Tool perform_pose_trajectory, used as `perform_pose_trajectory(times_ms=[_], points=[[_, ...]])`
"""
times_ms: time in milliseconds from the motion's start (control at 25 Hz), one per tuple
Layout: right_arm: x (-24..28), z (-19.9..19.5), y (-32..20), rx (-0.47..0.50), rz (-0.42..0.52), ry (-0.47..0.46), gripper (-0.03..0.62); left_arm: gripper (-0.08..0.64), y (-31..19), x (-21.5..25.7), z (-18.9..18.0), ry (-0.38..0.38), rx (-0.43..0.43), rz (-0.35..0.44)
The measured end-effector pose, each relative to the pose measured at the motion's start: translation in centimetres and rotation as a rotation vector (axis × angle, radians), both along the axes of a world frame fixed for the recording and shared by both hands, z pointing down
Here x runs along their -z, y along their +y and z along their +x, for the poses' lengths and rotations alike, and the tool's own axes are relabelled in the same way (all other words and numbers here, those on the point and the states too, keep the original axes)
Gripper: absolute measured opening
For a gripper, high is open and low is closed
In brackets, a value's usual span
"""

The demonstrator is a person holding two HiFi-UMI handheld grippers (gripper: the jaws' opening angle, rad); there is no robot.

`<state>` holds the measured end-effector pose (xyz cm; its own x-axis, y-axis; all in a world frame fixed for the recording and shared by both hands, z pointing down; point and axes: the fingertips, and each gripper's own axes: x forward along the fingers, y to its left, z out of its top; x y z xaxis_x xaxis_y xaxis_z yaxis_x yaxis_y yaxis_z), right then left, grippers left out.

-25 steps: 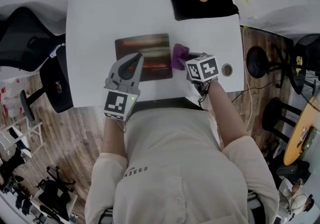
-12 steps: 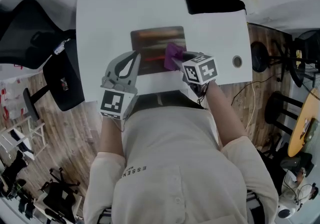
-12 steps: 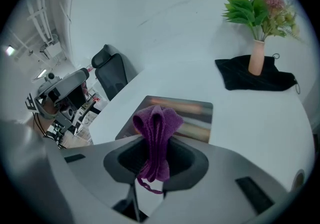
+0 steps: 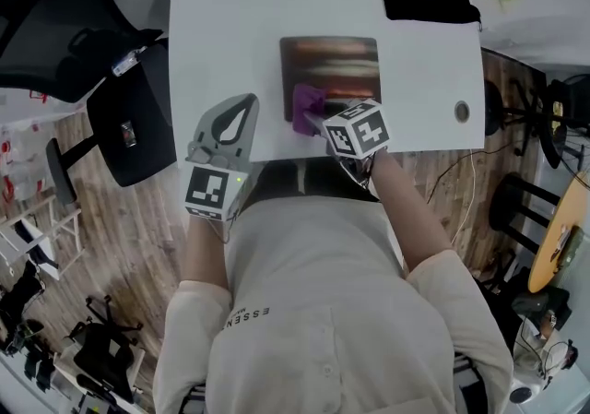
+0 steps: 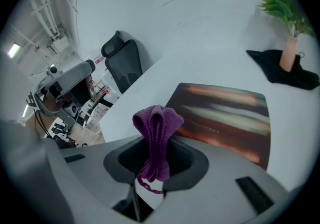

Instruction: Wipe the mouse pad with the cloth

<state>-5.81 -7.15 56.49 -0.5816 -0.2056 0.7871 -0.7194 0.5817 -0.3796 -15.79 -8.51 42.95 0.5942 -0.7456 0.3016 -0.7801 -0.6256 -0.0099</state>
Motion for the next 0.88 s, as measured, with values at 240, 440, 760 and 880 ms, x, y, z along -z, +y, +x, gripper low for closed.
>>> perform_pose_trajectory(times_ms=[240, 440, 760, 880], points=[[-1.1, -2.9, 0.6, 0.039, -0.016, 0.017, 0.106, 0.002, 0.7, -1.0, -2.0, -0.003, 0.007, -0.024], [-2.0, -2.4, 0.3, 0.064, -0.020, 0.052, 0.106, 0.003, 0.6, -0.7, -2.2, -0.006, 0.023, -0.018], [-2.4, -1.5, -0.1, 0.112, -0.052, 0.044, 0.107, 0.003, -0.1, 0.4, -1.4, -0.010, 0.090, 0.008], [-2.4, -0.2, -0.4, 0.116, -0.053, 0.040, 0.106, 0.003, -0.4, 0.4, -0.2, -0.016, 0.100, 0.005]])
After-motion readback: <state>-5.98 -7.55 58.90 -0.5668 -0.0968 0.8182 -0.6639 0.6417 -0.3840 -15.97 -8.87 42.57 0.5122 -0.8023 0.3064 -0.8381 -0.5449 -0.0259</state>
